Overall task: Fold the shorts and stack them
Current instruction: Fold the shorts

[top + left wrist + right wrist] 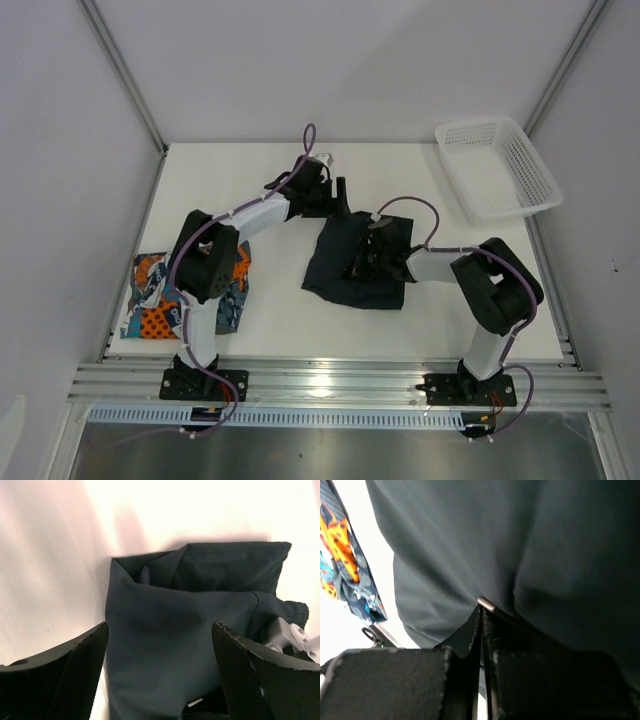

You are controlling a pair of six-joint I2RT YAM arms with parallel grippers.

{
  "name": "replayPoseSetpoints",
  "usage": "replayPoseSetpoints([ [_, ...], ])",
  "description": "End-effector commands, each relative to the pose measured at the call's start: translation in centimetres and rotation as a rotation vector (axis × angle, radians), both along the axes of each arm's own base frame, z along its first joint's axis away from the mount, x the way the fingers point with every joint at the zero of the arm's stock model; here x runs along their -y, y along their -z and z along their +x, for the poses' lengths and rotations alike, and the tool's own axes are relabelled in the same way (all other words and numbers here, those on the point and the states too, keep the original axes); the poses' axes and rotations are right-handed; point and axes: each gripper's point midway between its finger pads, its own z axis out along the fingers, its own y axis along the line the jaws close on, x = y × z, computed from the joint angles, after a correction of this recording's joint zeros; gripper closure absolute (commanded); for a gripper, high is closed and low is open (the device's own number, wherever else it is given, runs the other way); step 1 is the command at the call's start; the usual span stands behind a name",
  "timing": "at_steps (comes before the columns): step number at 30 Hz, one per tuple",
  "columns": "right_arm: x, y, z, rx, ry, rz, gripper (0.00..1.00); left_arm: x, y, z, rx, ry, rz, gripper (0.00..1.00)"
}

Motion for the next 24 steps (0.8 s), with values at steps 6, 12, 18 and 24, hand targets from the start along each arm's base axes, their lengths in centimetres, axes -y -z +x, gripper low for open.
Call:
replayPoseSetpoints([
  [6,6.9,2.4,-5.9,-0.065,-0.035,-0.211,1.00,-1.4,-3.4,0.0,0.102,0.010,0.060,0.15],
  [12,12.9,-1.9,-3.3,0.005,0.054,-0.287,0.88,-1.4,-4.2,-0.1,0.138,0.040,0.079,0.15],
  [18,14.6,-6.7,-2.1,0.081,0.139,-0.277,0.27,0.0,-4.3,-0.6,0.175,0.126,0.090,0.12],
  [24,14.2,-6.6,-6.5,-0.030,0.308,-0.172,0.17,1.0,-2.9,-0.2,0.173,0.207,0.101,0.09],
])
